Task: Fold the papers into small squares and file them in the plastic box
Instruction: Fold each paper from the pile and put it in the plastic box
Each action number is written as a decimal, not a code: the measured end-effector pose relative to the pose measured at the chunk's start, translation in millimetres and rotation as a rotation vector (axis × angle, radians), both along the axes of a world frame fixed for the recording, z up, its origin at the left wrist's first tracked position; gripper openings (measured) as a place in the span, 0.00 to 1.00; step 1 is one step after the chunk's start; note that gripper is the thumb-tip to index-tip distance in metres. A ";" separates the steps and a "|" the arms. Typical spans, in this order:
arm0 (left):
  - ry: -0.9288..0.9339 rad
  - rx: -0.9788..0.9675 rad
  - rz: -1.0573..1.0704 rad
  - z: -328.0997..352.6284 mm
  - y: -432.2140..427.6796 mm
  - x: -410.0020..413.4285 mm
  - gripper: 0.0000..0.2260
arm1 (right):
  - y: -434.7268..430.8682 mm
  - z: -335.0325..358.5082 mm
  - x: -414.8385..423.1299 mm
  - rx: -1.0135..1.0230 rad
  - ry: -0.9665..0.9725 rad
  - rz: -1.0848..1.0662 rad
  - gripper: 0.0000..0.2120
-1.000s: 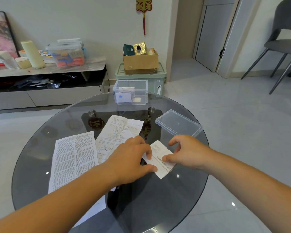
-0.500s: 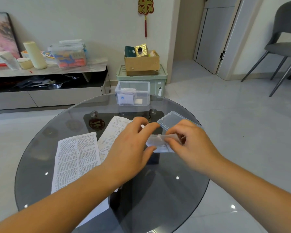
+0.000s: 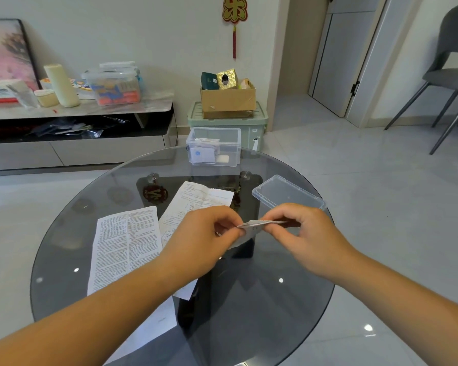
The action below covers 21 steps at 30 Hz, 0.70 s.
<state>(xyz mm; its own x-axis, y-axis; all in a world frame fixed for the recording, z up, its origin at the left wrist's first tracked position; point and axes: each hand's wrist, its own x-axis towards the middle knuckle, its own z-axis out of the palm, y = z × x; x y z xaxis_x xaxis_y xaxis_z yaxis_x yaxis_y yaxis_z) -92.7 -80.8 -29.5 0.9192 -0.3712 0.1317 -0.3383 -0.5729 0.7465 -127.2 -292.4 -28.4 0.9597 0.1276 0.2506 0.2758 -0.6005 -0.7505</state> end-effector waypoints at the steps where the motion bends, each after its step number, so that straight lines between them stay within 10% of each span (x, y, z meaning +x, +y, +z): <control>1: 0.009 -0.026 0.000 1.3 0.0 -0.5 0.06 | -0.2 -0.2 0.9 0.011 -0.001 -0.006 0.11; 12: 0.339 -0.010 -0.122 8.0 4.8 -2.2 0.12 | -1.6 -11.4 14.9 0.113 0.159 -0.128 0.09; 21: 0.653 0.031 -0.148 8.7 12.3 4.2 0.15 | 2.1 -13.1 -0.5 -0.355 0.183 0.133 0.22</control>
<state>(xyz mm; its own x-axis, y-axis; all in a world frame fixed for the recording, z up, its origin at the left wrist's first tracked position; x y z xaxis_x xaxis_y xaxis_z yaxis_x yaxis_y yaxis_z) -88.6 -68.4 -20.7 0.7456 -0.4941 -0.4472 0.1008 -0.5798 0.8085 -127.7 -290.3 -41.5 0.9536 0.3012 -0.0040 0.2500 -0.7987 -0.5474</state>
